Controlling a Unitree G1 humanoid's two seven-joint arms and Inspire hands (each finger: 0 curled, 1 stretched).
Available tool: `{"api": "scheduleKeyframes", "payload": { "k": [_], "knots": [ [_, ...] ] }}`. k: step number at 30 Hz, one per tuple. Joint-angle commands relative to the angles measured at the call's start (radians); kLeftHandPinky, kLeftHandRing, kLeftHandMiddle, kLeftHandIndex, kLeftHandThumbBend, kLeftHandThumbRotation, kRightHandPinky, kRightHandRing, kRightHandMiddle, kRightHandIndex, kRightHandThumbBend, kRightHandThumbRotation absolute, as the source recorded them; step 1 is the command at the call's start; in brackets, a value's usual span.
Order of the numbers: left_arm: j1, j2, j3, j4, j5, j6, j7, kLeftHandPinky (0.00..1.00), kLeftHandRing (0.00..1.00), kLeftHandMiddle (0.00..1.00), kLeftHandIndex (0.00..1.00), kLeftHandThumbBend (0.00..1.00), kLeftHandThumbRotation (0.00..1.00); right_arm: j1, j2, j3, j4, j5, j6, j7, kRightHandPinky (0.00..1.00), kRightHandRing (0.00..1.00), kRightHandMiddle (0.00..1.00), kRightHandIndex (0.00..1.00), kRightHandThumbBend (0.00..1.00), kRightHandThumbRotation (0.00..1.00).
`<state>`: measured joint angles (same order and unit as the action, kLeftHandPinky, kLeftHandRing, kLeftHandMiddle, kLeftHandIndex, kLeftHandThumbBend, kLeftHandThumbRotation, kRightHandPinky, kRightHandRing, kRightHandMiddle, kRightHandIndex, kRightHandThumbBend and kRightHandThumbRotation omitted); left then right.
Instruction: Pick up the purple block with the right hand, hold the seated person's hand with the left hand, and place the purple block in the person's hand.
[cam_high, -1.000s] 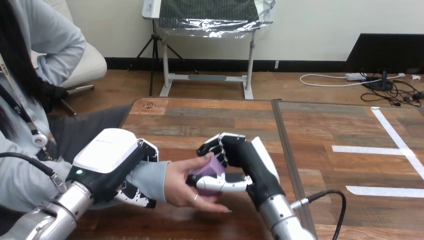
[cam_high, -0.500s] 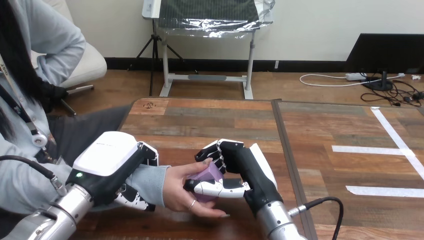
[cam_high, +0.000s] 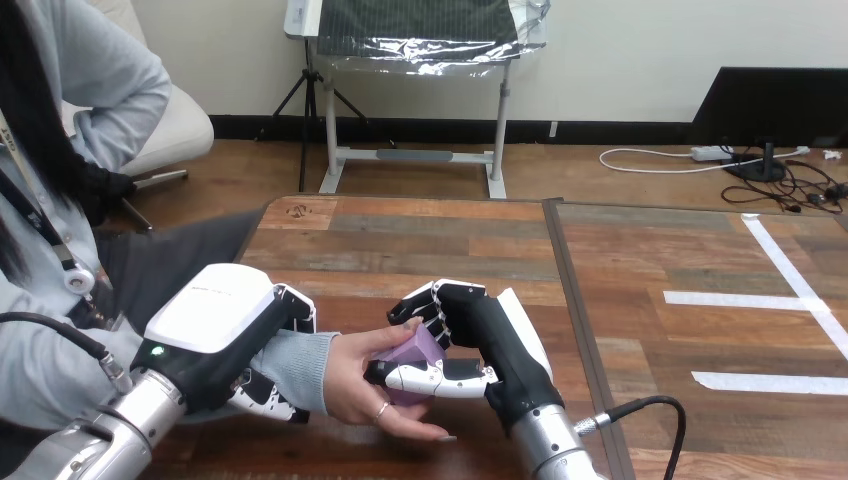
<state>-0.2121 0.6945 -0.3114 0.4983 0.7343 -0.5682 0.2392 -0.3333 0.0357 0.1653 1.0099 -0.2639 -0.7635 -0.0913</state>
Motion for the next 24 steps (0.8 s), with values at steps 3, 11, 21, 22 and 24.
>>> {"api": "scheduleKeyframes", "payload": {
  "k": [3,11,21,22,24],
  "knots": [
    [-0.064,-0.023,0.06,-0.113,-0.031,-0.017,0.047,0.25,0.28,0.33,0.33,0.87,0.0,-0.035,0.013,0.029,0.003,-0.024,-0.03,-0.001,0.28,0.33,0.42,0.48,0.81,0.0],
    [-0.054,-0.025,0.068,-0.117,-0.034,-0.019,0.043,0.25,0.27,0.33,0.33,0.86,0.0,-0.036,0.013,0.026,0.007,-0.026,-0.028,-0.004,0.29,0.34,0.43,0.48,0.79,0.0],
    [-0.047,-0.026,0.07,-0.116,-0.028,-0.022,0.055,0.27,0.3,0.36,0.35,0.87,0.0,-0.042,0.011,0.022,0.012,-0.022,-0.023,-0.006,0.31,0.36,0.44,0.49,0.78,0.0],
    [-0.047,-0.026,0.07,-0.114,-0.027,-0.022,0.058,0.27,0.3,0.36,0.36,0.87,0.0,-0.043,0.011,0.02,0.012,-0.021,-0.021,-0.006,0.31,0.36,0.44,0.49,0.78,0.0],
    [-0.047,-0.027,0.07,-0.113,-0.026,-0.023,0.061,0.28,0.31,0.37,0.37,0.87,0.0,-0.044,0.011,0.019,0.011,-0.02,-0.019,-0.006,0.32,0.37,0.45,0.5,0.79,0.0]
  ]
}}
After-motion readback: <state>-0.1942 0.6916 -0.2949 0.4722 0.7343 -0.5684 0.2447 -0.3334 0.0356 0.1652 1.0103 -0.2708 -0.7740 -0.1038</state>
